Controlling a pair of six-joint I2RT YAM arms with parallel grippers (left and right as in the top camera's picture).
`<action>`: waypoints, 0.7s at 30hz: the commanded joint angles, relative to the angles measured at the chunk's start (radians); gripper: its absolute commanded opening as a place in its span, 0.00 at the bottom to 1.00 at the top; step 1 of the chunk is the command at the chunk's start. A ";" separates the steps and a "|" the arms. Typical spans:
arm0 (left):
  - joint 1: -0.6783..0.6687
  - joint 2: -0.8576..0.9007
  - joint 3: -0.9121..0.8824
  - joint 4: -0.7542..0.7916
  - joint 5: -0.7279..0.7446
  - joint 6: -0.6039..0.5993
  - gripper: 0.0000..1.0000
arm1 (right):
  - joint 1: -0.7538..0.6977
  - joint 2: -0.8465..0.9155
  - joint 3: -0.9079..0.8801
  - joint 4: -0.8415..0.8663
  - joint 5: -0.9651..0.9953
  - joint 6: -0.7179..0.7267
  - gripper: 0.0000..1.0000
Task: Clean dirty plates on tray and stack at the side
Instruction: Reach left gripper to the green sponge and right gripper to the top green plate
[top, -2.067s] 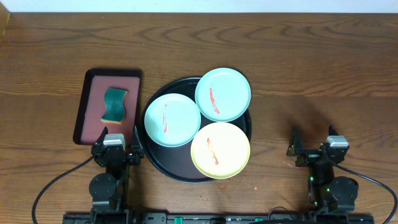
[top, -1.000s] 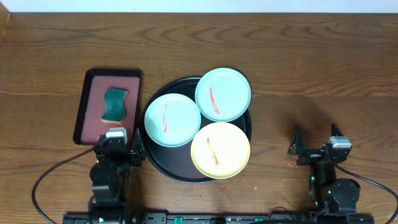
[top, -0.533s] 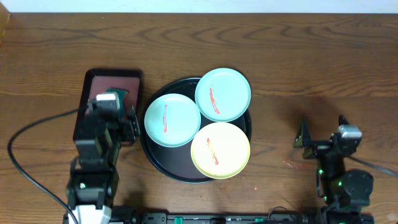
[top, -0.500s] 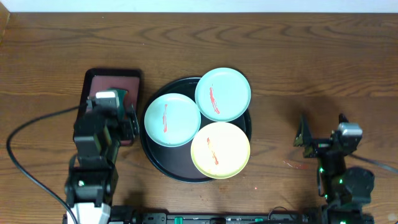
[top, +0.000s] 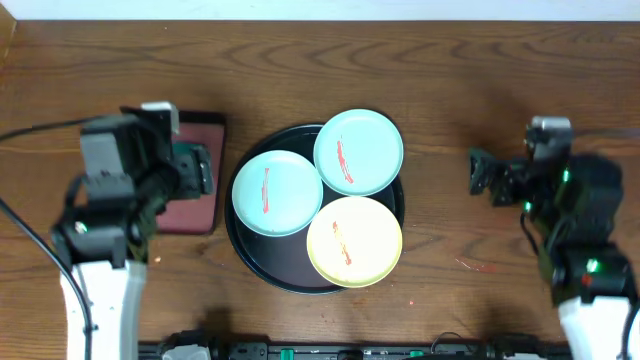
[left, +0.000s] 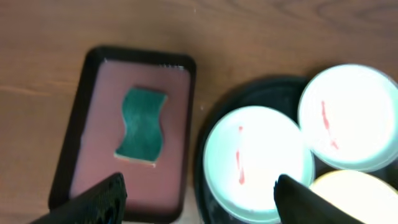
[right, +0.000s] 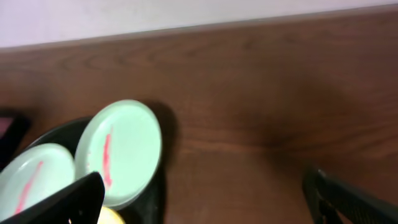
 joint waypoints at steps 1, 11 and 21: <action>0.042 0.085 0.133 -0.080 0.137 -0.009 0.77 | 0.017 0.134 0.192 -0.141 -0.059 -0.007 0.99; 0.052 0.153 0.159 -0.096 0.142 -0.001 0.77 | 0.018 0.346 0.394 -0.300 -0.106 0.003 0.99; 0.052 0.155 0.159 -0.089 0.130 -0.001 0.77 | 0.192 0.476 0.394 -0.216 -0.229 0.156 0.82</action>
